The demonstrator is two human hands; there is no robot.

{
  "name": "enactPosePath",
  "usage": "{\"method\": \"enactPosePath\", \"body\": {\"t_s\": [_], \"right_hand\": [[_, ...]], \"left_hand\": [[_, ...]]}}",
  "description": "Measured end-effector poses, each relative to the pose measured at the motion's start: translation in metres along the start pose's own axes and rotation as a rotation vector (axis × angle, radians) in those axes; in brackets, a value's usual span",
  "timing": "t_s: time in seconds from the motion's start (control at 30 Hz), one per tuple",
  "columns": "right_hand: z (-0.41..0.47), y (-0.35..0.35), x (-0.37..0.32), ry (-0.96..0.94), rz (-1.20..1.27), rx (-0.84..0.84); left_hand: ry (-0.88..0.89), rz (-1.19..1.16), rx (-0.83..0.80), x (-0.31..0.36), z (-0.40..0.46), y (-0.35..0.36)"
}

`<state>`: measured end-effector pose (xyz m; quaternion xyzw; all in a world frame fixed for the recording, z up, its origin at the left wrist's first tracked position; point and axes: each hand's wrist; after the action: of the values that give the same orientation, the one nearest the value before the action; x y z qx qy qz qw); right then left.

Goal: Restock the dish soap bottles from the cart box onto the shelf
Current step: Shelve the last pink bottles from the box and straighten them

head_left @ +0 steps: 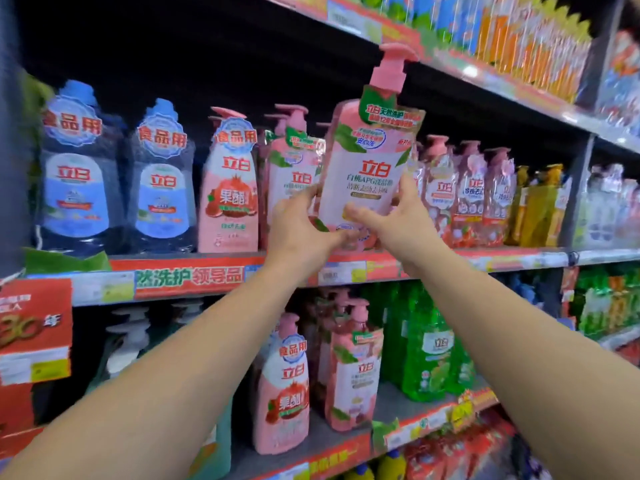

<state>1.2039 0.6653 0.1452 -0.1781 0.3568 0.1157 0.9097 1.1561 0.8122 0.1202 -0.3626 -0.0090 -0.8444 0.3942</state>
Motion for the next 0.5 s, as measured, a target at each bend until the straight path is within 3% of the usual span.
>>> {"method": "enactPosePath", "body": {"t_s": [0.2, 0.5], "right_hand": [[0.06, -0.018, 0.048, -0.024, -0.088, 0.034], [0.083, -0.024, 0.09, 0.014, -0.252, -0.146]], "left_hand": [[-0.083, 0.162, 0.033, -0.013, 0.052, 0.045], [-0.255, 0.608, 0.058, -0.022, 0.055, 0.061]]}}
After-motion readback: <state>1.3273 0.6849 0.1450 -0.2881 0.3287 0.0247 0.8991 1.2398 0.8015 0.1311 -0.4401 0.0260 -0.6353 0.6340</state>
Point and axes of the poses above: each hand's wrist, its own z-axis towards the middle knuckle, its own y-axis out of the palm, x = y × z, and after that the axes turned 6 degrees about -x, right-handed
